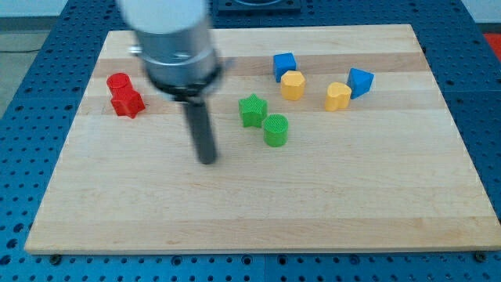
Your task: Move the yellow heart to the right side of the red circle
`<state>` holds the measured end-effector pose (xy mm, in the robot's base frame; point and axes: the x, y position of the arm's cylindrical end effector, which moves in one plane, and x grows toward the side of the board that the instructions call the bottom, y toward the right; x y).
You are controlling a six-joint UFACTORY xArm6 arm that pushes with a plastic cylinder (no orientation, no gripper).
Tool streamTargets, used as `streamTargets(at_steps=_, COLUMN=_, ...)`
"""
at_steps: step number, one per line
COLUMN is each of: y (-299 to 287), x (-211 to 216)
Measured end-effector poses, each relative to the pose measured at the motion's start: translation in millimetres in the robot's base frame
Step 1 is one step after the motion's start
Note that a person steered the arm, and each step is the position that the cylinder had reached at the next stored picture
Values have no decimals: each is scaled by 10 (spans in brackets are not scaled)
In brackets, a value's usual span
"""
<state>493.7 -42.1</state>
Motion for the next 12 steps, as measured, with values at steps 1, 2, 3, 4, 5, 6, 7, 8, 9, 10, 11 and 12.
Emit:
streamTargets(at_steps=1, y=1026, x=-56)
streamTargets(at_steps=2, y=1916, x=-418)
streamTargets(at_steps=3, y=2051, x=-1026)
streamTargets(at_steps=4, y=1796, x=-1166)
streamTargets(at_steps=5, y=1268, x=-1164)
streamTargets(at_steps=6, y=756, x=-1112)
streamTargets(at_steps=7, y=672, x=-905)
streamTargets(at_steps=8, y=602, x=-518)
streamTargets(at_steps=9, y=305, x=-100)
streamTargets(at_steps=10, y=-178, x=110)
streamTargets(at_steps=11, y=-615, x=91)
streamTargets(at_steps=12, y=-751, x=-300)
